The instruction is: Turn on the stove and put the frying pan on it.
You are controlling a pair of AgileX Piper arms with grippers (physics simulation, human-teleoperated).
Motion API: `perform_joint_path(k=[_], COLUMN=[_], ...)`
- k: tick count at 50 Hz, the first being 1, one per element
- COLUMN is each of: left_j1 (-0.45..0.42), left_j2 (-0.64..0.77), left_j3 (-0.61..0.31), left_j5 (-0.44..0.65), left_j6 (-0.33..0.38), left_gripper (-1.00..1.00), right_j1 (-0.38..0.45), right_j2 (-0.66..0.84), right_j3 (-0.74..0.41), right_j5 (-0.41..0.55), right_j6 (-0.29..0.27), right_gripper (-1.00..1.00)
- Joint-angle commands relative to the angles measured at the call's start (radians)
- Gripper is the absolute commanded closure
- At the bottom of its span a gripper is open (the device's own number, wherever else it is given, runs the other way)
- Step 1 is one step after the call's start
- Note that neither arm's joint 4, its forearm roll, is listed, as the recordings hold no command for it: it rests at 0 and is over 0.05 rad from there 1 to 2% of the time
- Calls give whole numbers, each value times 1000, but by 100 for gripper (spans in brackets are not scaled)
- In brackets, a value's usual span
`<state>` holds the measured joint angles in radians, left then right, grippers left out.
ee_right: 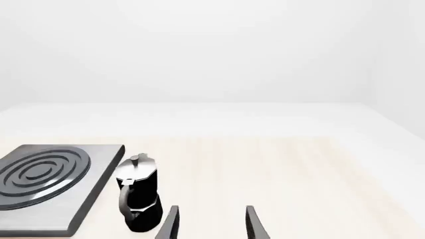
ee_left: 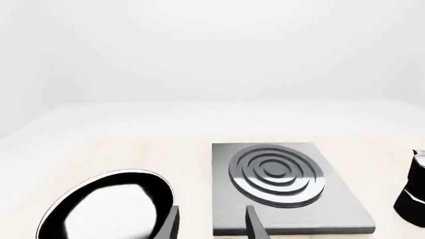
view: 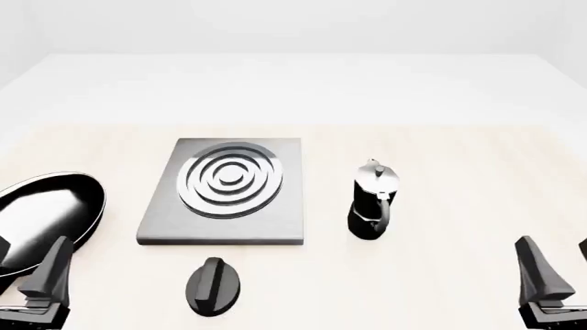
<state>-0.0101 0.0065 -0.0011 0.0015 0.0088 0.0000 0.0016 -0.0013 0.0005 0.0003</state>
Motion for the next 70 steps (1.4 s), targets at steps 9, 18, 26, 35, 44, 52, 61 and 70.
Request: perform_joint_path(k=[9,18,26,35,44,52,61,70], left_j1=[-114,-198,-288,-331,-391,-506,-551,-606], left_j2=[90,107,176,168,201,289,350,479], left_j3=[-39,-128,-181,-255,-296,-257,-222,-150], left_j5=[53,198,286,428,489,428,344,181], left_j6=[-3,72,89,41,14,-76,-116,-176], left_gripper=[-100,-100,-100,-100,-100,-100,-100,-100], right_j1=[0,0,0,0,0,0,0,1], right_j2=[2,2,3,5,6,7,6,3], right_j3=[1,1,0,-2,-4,-4,-3,-2], right_j5=[-1,-2,-1,-2,-1,-1,-1,0], right_j6=[1,0,1,0,0,0,1,0], right_gripper=[-100,-100,-100,-100,-100,-100,-100,-100])
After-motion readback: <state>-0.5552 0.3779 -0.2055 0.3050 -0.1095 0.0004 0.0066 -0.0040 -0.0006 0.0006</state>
